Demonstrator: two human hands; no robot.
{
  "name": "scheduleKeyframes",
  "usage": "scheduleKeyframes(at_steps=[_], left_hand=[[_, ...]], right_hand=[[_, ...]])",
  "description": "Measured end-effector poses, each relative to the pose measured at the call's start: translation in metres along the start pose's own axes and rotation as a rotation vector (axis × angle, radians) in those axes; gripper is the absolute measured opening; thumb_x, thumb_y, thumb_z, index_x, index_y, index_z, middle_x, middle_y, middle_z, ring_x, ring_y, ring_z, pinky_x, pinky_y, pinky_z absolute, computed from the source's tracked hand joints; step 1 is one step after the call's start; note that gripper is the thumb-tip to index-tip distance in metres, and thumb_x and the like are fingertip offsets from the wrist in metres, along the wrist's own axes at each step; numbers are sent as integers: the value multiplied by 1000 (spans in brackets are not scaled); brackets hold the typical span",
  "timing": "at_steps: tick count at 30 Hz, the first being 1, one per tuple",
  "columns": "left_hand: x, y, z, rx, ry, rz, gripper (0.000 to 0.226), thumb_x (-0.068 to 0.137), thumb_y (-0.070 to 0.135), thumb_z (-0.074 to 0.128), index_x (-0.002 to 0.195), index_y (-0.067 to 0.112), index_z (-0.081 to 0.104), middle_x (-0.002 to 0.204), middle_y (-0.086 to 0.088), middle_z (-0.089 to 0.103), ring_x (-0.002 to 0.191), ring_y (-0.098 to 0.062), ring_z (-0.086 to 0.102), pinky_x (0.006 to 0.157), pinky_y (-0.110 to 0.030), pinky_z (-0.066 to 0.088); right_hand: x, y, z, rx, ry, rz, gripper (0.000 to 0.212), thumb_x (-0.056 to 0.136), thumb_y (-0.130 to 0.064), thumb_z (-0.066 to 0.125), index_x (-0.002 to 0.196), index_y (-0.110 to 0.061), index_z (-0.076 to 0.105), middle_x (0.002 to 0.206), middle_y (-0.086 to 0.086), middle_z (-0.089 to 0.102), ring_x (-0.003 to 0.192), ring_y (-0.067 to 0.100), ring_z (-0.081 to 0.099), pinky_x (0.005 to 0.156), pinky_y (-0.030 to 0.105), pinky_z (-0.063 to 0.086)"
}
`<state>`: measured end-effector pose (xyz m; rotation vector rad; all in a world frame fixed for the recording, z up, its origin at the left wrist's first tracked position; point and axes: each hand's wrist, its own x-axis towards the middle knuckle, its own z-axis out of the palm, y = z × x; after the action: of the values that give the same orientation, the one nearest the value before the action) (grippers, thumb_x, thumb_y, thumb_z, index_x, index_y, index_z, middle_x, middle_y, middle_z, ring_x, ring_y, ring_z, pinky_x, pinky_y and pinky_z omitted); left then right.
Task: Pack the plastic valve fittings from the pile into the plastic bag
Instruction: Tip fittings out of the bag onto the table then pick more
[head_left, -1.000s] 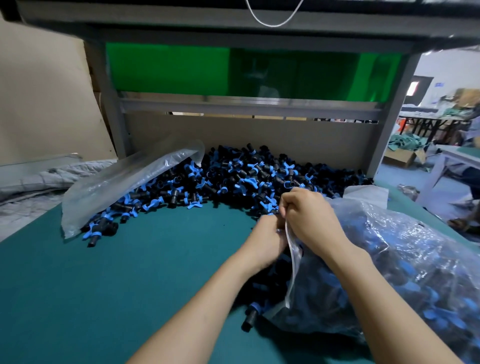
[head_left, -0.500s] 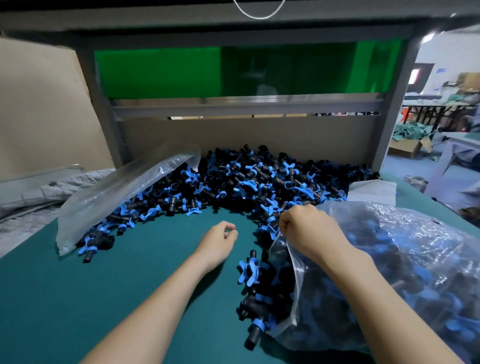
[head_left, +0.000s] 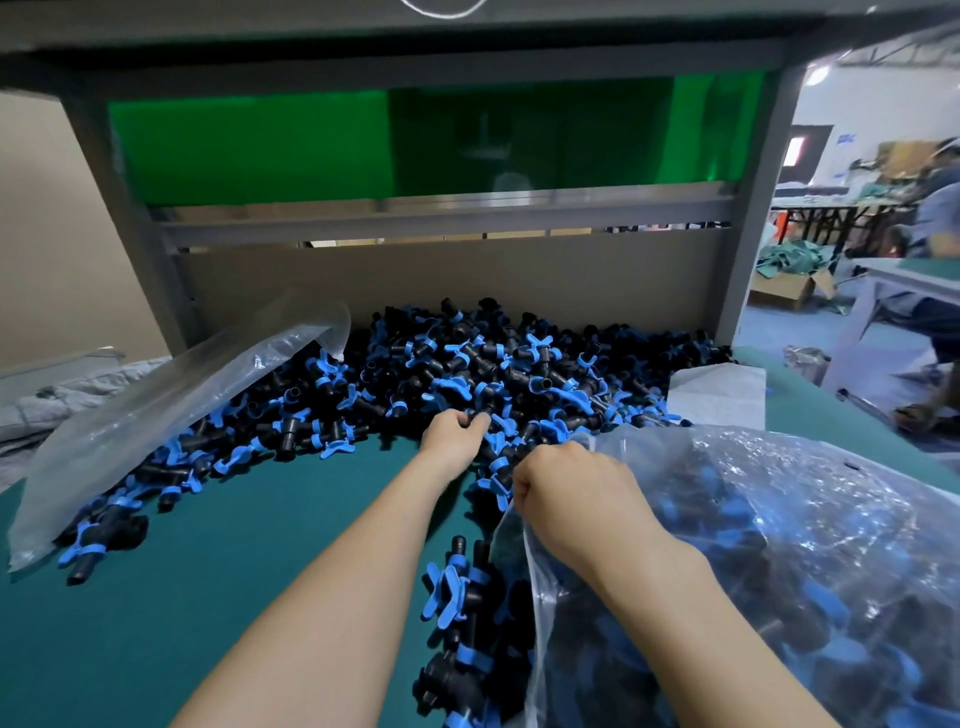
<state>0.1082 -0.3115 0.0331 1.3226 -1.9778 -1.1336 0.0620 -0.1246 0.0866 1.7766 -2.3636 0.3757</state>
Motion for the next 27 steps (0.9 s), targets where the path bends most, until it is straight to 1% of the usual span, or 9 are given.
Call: scheduleKeyframes(at_steps=[3,5,9,13,15,17,19,23,27], left_hand=[[6,3,12,-27,51,-15,34,95,32,59,75,11,40,69,-3,42,58,-18,36,55,-31,30],[7,5,14,-10,105,-24,35,95,30,57,70,13,41,63,0,42,53,-16,36,49,-29,29],[2,2,0,-61,169,-44,31,92,36,54,86,7,62,71,-3,59,58,-17,48,52,-27,36],[-7,-10,-35,-245,170,-36,30,91,39,55,80,11,51,78,-6,52,71,-21,53,64,-33,48],[-20,-20,-57,-381,130,-82,29,94,41,57,101,12,55,93,-2,59,82,-20,63,71,-34,58],[-37,-34,-78,-550,50,-144,39,96,42,59,122,16,45,109,0,58,93,-24,71,70,-36,61],[-53,-49,-93,-707,-5,-199,39,98,37,57,129,18,42,116,-7,60,89,-30,74,68,-38,61],[-78,-73,-110,-1001,-6,-279,23,103,22,50,123,11,52,104,-29,68,78,-31,70,60,-36,61],[-96,-94,-109,-938,75,-189,38,99,-4,48,132,14,50,101,-21,63,78,-22,61,53,-24,54]], right_hand=[[1,3,1,-19,6,1,13,90,-11,45,85,-18,55,71,-1,46,66,24,41,52,30,18],[1,4,1,-28,11,3,11,91,-12,45,84,-18,52,69,-2,41,64,23,39,50,30,16],[2,4,1,-26,-6,8,10,90,-12,46,84,-17,52,69,-1,41,68,26,42,49,30,14],[0,5,1,-21,-3,19,14,87,-7,47,85,-13,59,68,1,47,67,29,46,48,28,17],[0,4,-1,-12,-12,27,20,86,-5,47,91,-13,65,76,4,56,73,30,54,49,28,23],[-1,4,-3,2,-23,32,25,85,-5,47,94,-15,68,86,6,63,77,30,57,51,29,28],[-2,2,-5,20,-29,43,25,85,-7,45,91,-16,68,83,4,59,70,28,51,50,29,29],[-3,1,-7,50,-35,62,25,92,-14,44,96,-21,68,78,-2,45,70,26,48,59,31,39],[-4,1,-8,47,-44,61,23,92,-15,47,92,-22,69,82,-1,52,79,27,57,60,31,41]])
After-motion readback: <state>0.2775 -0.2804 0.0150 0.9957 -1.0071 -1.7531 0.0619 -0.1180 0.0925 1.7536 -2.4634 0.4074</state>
